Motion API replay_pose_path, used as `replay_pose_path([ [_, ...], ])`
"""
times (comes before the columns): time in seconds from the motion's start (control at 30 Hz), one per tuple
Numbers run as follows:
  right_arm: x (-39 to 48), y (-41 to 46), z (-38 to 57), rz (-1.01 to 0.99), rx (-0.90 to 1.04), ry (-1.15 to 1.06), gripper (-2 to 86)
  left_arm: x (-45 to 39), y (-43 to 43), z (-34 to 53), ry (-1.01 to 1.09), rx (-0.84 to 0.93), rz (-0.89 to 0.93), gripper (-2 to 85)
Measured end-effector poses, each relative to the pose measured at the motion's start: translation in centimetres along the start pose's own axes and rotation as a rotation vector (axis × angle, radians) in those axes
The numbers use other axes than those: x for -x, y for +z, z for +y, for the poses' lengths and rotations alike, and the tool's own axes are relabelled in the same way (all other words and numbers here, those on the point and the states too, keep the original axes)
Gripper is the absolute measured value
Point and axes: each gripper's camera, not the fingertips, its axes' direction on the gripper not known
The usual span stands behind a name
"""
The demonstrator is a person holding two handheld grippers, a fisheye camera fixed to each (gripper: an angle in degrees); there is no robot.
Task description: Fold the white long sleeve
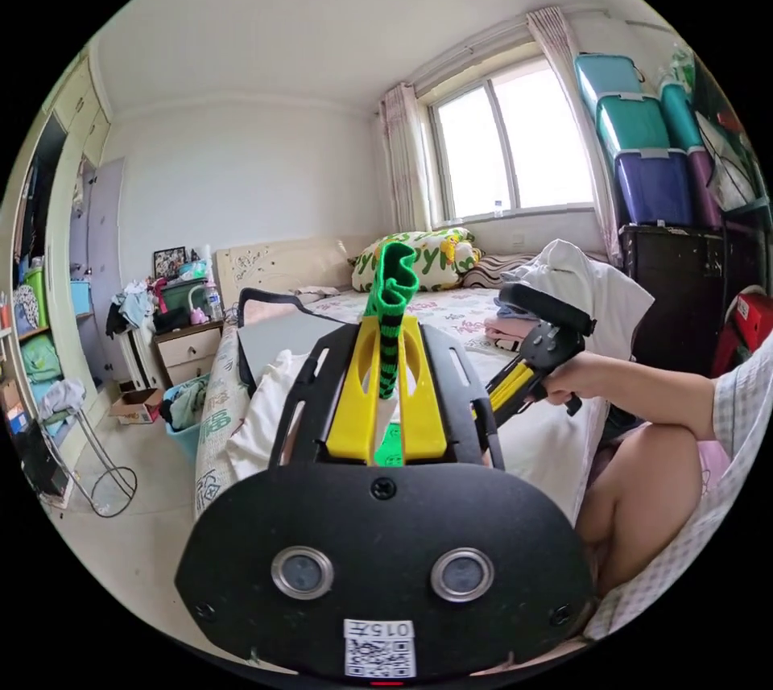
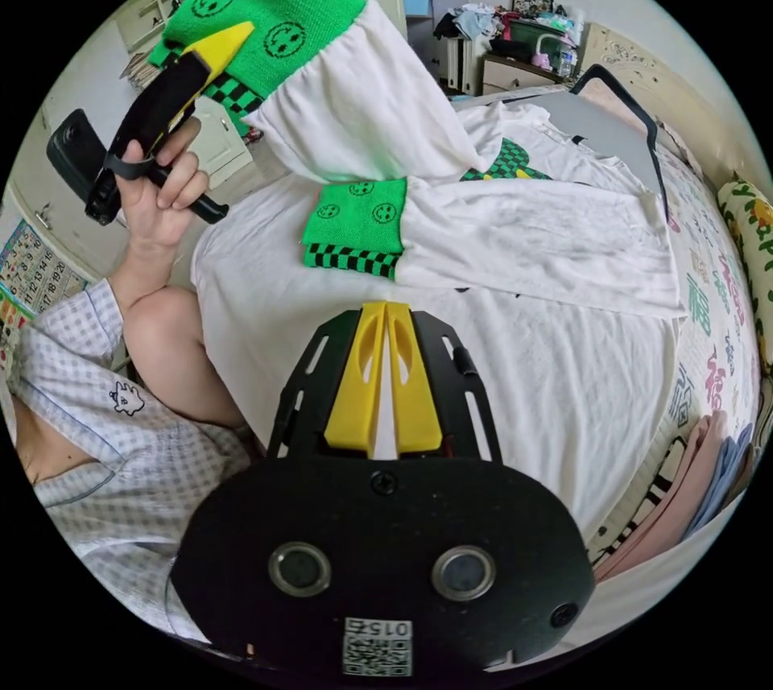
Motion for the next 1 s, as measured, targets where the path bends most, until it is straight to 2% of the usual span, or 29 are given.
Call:
replay_pose_path([
  [0.13,-1.6,-2.6,1.8,-0.051,-0.114,0.066,-0.5,-4.1,2.9,-1.5,0.155,0.071,0.093,1.3],
  [0.27,-3.1,-5.2,4.3,-0.031,-0.236,0.124,-0.4,-10.1,7.6,-1.8,0.412,0.326,0.197,1.5],
  [0.37,-3.9,-6.5,5.7,-0.040,-0.318,0.137,-0.3,-13.6,10.1,-1.1,0.555,0.417,0.123,2.2],
  [0.53,-4.3,-7.4,6.5,-0.167,-0.388,0.086,0.2,-16.9,12.1,-1.3,0.694,0.482,0.137,4.6],
  [0.63,-3.9,-6.6,5.8,-0.215,-0.317,0.020,0.9,-18.2,12.8,-1.5,0.755,0.493,0.126,5.7],
  [0.77,-2.8,-3.1,4.3,-0.196,-0.044,-0.063,0.8,-18.7,13.0,-2.0,0.803,0.511,0.148,6.8],
  [0.83,-2.5,-1.9,4.0,-0.142,0.027,-0.079,0.3,-18.7,12.7,-2.3,0.824,0.511,0.183,7.2],
  [1.0,-3.3,-2.4,4.2,-0.100,0.039,-0.052,-0.6,-18.1,11.5,-3.5,0.835,0.461,0.168,7.5],
])
